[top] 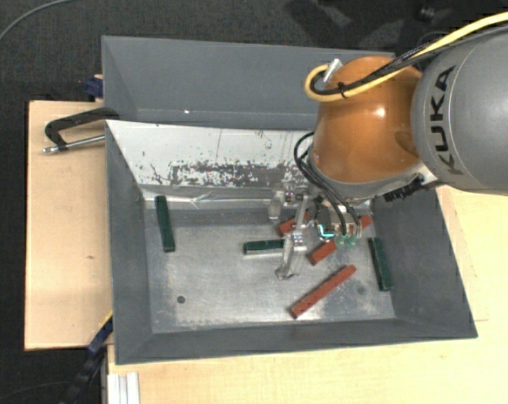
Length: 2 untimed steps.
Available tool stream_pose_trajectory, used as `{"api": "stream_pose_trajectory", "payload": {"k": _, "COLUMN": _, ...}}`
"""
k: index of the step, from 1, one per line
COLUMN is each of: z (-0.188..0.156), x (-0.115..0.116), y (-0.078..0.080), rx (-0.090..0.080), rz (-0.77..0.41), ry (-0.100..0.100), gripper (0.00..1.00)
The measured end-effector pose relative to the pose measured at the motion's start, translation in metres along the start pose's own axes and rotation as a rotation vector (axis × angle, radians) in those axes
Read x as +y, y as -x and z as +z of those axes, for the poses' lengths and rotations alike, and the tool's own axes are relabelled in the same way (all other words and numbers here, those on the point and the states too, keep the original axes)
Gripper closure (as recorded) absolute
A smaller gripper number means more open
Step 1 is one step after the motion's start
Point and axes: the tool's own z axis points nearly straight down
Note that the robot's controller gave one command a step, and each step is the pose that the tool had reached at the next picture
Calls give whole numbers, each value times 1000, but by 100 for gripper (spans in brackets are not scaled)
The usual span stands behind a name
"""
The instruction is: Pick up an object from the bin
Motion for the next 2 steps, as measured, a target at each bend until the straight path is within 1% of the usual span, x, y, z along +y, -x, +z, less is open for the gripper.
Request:
{"api": "stream_pose_trajectory", "payload": {"k": 1, "z": 145, "x": -14, "y": 19, "rx": -1, "rz": -35, "ry": -1, "gripper": 0}}
{"api": "stream_pose_trajectory", "payload": {"k": 2, "z": 140, "x": -14, "y": 21, "rx": -8, "rz": -35, "ry": 1, "gripper": 100}}
